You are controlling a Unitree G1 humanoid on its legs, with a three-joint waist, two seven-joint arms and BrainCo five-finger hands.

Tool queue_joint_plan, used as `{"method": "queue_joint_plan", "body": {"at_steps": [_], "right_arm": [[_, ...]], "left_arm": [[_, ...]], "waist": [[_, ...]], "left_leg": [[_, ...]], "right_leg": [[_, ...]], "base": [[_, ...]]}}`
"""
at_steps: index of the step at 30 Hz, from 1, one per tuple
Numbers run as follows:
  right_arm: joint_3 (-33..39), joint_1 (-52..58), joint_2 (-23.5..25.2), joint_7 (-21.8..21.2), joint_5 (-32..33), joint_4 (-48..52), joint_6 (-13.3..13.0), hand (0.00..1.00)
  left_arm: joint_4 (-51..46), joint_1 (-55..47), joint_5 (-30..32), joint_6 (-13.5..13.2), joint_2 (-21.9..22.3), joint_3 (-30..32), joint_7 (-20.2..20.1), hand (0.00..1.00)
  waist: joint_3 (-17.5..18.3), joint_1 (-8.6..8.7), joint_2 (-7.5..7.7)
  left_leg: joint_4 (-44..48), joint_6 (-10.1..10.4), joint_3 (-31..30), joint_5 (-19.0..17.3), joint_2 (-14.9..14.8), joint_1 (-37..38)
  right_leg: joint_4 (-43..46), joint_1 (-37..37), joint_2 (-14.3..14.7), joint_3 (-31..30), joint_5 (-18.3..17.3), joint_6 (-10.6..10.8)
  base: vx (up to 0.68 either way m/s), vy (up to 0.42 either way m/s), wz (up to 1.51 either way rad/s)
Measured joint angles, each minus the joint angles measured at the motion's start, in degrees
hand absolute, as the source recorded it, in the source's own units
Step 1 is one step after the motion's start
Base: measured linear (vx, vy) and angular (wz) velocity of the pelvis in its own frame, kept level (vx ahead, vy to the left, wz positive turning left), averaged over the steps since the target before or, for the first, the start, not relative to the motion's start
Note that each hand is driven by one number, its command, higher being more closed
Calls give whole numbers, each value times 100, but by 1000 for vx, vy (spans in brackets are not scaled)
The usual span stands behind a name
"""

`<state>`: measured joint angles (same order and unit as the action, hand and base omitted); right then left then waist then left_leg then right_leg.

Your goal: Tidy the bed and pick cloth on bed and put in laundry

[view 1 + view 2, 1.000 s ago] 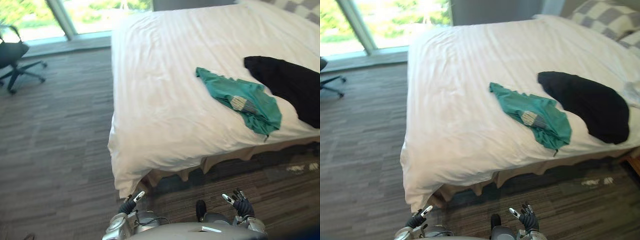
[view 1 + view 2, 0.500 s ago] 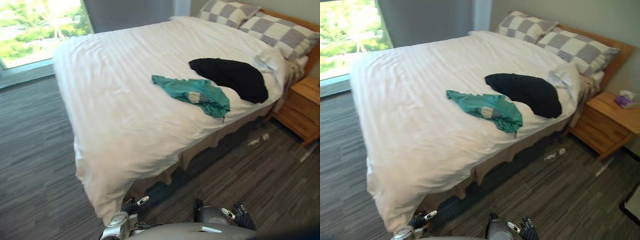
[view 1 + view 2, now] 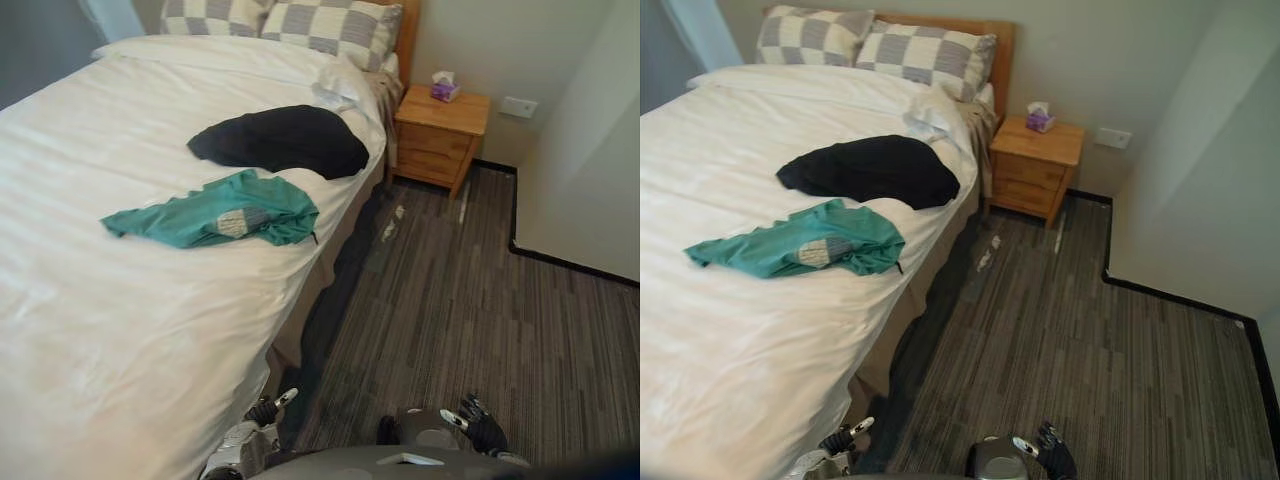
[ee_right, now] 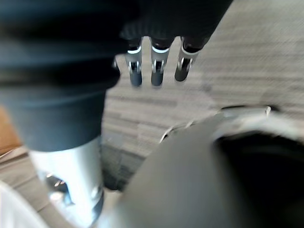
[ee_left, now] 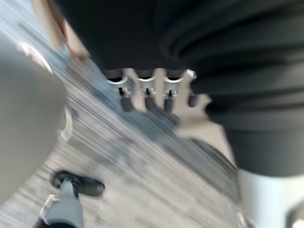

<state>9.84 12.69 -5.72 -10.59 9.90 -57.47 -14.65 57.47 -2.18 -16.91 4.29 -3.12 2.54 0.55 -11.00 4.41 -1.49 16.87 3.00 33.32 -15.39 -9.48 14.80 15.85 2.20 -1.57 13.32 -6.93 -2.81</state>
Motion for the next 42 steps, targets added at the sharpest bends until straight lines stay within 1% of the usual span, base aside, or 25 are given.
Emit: {"method": "queue_joint_plan", "body": {"at_steps": [2, 3, 5, 6, 7, 8, 9, 10, 12, 13, 14, 15, 16, 19, 21, 22, 27, 30, 32, 35, 37, 39, 40, 41, 42], "right_arm": [[63, -27, 4, -45, 30, -80, 37, 0], [70, -43, 9, -45, 48, -95, 67, 0], [96, -137, -14, -35, 132, -166, 199, 0], [95, -187, -51, -29, 156, -216, 302, 0], [50, -299, -103, -30, 171, -276, 418, 0], [26, -359, -124, -32, 170, -315, 466, 0], [-41, -445, -158, -37, 176, -338, 568, 0], [-95, -454, -233, -49, 242, -345, 675, 0], [-68, -468, -225, -30, 520, -350, 818, 0], [-27, -434, -200, -26, 648, -347, 878, 0], [60, -293, -98, 18, 990, -393, 983, 0], [79, -263, -77, 28, 1076, -407, 1001, 0], [128, -214, -12, 33, 1325, -421, 1018, 0], [258, -184, 20, 11, 1584, -421, 1066, 0], [334, -162, 12, -6, 1689, -424, 1090, 0], [533, -279, 133, 66, 1741, -477, 1247, 0], [533, -277, 134, 66, 1741, -477, 1247, 0], [554, -253, 173, 41, 1743, -471, 1141, 0], [580, -234, 211, -8, 1745, -446, 1027, 0], [696, -151, 290, -110, 1748, -415, 843, 0], [732, -117, 294, -289, 1751, -417, 679, 0], [702, -131, 287, -338, 1735, -411, 506, 0], [648, -165, 238, -337, 1656, -383, 421, 0], [601, -184, 232, -339, 1622, -361, 414, 0], [507, -224, 224, -349, 1597, -328, 424, 0]], "left_arm": [[3, -13, 1, -136, 30, -29, -8, 0], [4, -14, 1, -147, 30, -28, -15, 0], [0, -57, 9, -216, 27, -25, -40, 0], [-5, -90, 19, -248, 15, -8, -63, 0], [-47, -209, 21, -289, -2, 47, -73, 0], [-40, -265, 11, -297, -11, 67, -74, 0], [-69, -339, -55, -344, -12, 211, -83, 0], [-60, -375, -55, -360, -1, 213, -118, 0], [6, -385, -56, -344, 16, 214, -191, 0], [10, -378, -42, -340, -1, 214, -196, 0], [10, -358, -43, -335, -13, 212, -195, 0], [11, -358, -45, -335, -11, 209, -195, 0], [12, -349, -68, -316, -10, 193, -185, 0], [29, -338, -259, -186, 20, 187, -139, 0], [94, -327, -340, -92, 34, 191, -133, 0], [232, -274, -448, 143, 17, 249, -146, 0], [231, -274, -448, 143, 17, 249, -147, 0], [235, -279, -418, 39, 22, 244, -125, 0], [235, -287, -310, -152, 27, 218, -13, 0], [231, -289, 147, -497, 36, 152, 214, 0], [226, -269, 657, -751, 21, 137, 489, 0], [222, -192, 1142, -955, 4, 76, 772, 0], [231, -149, 1375, -1021, -55, -27, 879, 0], [226, -132, 1423, -1031, -86, -50, 883, 0], [205, -102, 1417, -1093, -141, -75, 905, 0]], "waist": [[-76, 42, -15], [-115, 58, 24], [-144, 92, -14], [-147, 53, -13], [-147, -88, -19], [-147, -126, -19], [-155, -155, -40], [-162, -142, -156], [-141, -112, -239], [-129, -97, -213], [-113, -89, -105], [-102, -92, -89], [-95, -94, -78], [-69, -93, -107], [-38, -91, -181], [112, -243, -47], [112, -243, -46], [95, -243, -42], [69, -245, -33], [52, -248, -24], [24, -258, -82], [-82, -296, -118], [-107, -274, -140], [-136, -243, -122], [-223, -204, -67]], "left_leg": [[353, 33, 15, 166, -104, -2], [398, 34, 5, 137, -125, -6], [346, 43, -248, -57, -68, 3], [234, 28, -688, -148, 79, -46], [129, -22, -1491, -183, 329, -118], [99, -16, -1775, -186, 404, -134], [17, -8, -2304, -188, 499, -171], [-237, -33, -2543, -160, 405, -164], [-332, -154, -2315, -337, 359, -36], [-352, -164, -2241, -336, 388, -3], [-445, -191, -2168, -317, 450, 34], [-478, -205, -2155, -304, 467, 36], [-600, -178, -2137, -243, 515, 58], [-808, -91, -2134, -149, 557, 183], [-861, -41, -2137, -120, 552, 246], [-1185, 109, -2096, 72, 191, 416], [-1185, 109, -2096, 72, 191, 413], [-1185, 109, -2046, 71, 185, 376], [-1179, 109, -2020, 70, 172, 312], [-1170, 110, -2016, 71, 128, 120], [-1143, 169, -1936, 34, 28, 12], [-1013, 268, -1780, -71, -121, -23], [-767, 345, -1615, -120, -250, -116], [-542, 364, -1517, -130, -311, -200], [67, 366, -1371, -131, -420, -440]], "right_leg": [[-393, -323, 71, -118, 99, 16], [-452, -386, 72, -139, 121, 7], [-571, -552, 81, -206, 151, 0], [-570, -579, 99, -382, 162, 16], [-568, -578, 153, -712, 198, 64], [-569, -576, 185, -859, 196, 107], [-574, -548, 273, -1106, 226, 167], [-550, -550, 427, -1303, 225, 169], [-494, -576, 498, -1451, 283, 196], [-490, -568, 459, -1452, 318, 228], [-487, -536, 416, -1486, 361, 262], [-491, -521, 407, -1498, 364, 266], [-512, -486, 378, -1522, 373, 277], [-610, -535, 354, -1526, 397, 306], [-703, -621, 362, -1528, 400, 309], [-2133, -1300, 748, -1588, 1172, 75], [-2133, -1296, 747, -1588, 1172, 75], [-2143, -1256, 744, -1585, 1143, 111], [-2163, -1205, 742, -1559, 1123, 91], [-2162, -1036, 732, -1333, 1046, 30], [-2155, -910, 717, -901, 979, 14], [-2130, -874, 792, -739, 933, -47], [-2039, -775, 859, -694, 833, -133], [-1935, -675, 856, -650, 724, -144], [-1693, -609, 817, -587, 533, -170]], "base": [[82, -87, -14], [72, -39, -5], [22, 2, -19], [-9, 52, -86], [-14, 68, -108], [-28, 93, -133], [-63, 108, -121], [-81, 116, -112], [-35, 157, -77], [6, 199, -54], [7, 150, -24], [31, 139, -18], [39, 79, -7], [94, 70, 1], [70, 31, 3], [0, 0, 0], [0, 0, 0], [0, 0, 0], [0, 0, 0], [27, 2, 5], [94, 10, -12], [157, -3, -33], [199, -28, -27], [154, -40, -12], [185, -102, 2]]}}
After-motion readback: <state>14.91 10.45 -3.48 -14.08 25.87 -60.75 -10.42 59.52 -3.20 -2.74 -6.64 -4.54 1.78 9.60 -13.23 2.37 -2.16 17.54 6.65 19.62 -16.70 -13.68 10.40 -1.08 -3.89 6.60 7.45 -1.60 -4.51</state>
